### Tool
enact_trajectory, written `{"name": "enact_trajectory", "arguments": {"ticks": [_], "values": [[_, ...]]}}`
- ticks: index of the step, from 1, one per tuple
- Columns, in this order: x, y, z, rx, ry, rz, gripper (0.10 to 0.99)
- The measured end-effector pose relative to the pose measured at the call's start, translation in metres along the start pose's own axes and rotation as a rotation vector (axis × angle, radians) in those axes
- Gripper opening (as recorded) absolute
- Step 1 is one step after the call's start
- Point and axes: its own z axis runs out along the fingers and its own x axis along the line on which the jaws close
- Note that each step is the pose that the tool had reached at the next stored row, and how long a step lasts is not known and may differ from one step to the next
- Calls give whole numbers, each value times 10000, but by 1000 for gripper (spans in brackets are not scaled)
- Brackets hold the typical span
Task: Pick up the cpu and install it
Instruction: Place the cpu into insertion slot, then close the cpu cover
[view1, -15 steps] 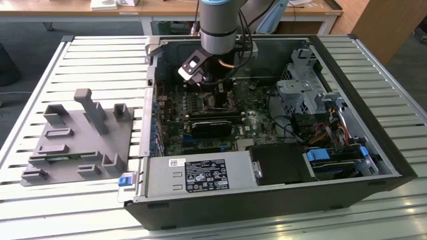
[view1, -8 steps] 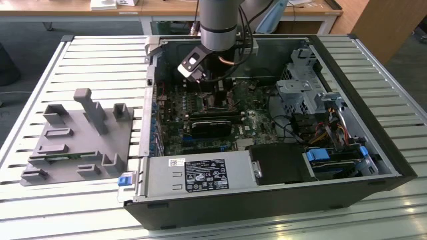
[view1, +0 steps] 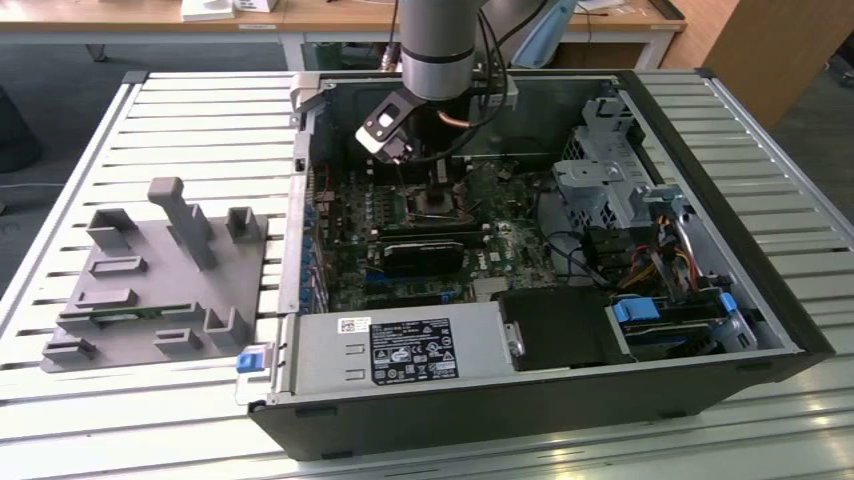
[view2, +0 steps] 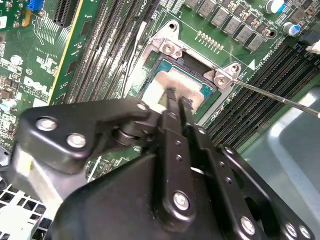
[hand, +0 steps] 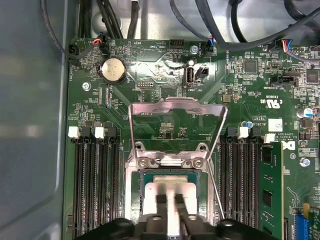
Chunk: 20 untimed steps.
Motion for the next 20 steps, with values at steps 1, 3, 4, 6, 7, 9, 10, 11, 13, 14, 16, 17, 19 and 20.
{"name": "enact_trajectory", "arguments": {"ticks": [1,3,4,6,7,9,10,11,13,14,16,17,19,20], "values": [[0,0,-2,-1,-3,0,184],[0,0,-6,-1,-5,0,125],[0,0,-6,-2,-4,0,106],[-1,0,-12,1,-9,0,106],[-1,1,-15,1,-8,0,106],[-1,1,-22,-1,-6,0,106],[-1,1,-26,0,-7,0,106],[-1,2,-31,-1,-6,1,106],[-1,2,-37,-1,-5,1,106],[-1,2,-38,-2,-4,1,106],[-1,2,-44,0,-7,2,106],[-1,2,-48,1,-8,3,106],[-1,3,-52,-1,-6,5,106],[-1,3,-56,0,-6,6,106]]}}
